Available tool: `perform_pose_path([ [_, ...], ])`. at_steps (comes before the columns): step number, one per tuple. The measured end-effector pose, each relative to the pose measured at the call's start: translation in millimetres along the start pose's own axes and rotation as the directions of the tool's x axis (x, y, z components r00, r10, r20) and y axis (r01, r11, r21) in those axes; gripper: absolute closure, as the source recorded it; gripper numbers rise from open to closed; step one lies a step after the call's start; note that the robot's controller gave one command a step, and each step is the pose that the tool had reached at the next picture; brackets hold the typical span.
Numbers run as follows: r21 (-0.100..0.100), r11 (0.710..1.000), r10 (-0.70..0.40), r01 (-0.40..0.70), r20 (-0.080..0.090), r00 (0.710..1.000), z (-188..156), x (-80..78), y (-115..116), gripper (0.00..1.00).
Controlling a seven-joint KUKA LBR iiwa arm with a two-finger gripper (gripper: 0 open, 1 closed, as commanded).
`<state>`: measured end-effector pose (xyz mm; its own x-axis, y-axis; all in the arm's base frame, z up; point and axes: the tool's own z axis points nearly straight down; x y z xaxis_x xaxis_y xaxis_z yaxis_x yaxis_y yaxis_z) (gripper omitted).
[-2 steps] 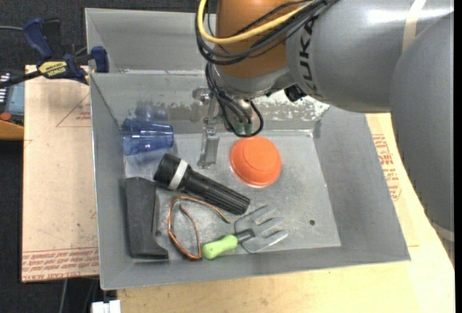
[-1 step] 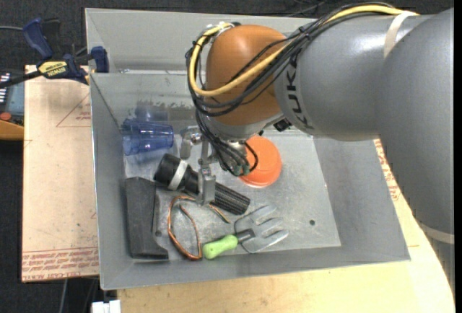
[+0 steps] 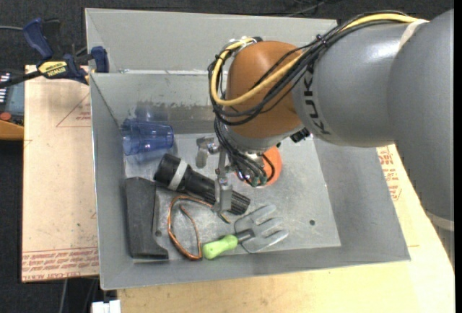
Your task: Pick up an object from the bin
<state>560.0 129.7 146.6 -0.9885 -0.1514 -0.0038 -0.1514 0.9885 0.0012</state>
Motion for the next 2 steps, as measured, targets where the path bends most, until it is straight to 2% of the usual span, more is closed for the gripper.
perform_pose_path([
  [1,-0.006,0.988,0.157,-0.157,0.004,0.988,-18,-43.9,17,0.00],
  [2,0.000,1.000,-0.009,0.009,0.002,1.000,7,-56.8,-29,0.00],
])
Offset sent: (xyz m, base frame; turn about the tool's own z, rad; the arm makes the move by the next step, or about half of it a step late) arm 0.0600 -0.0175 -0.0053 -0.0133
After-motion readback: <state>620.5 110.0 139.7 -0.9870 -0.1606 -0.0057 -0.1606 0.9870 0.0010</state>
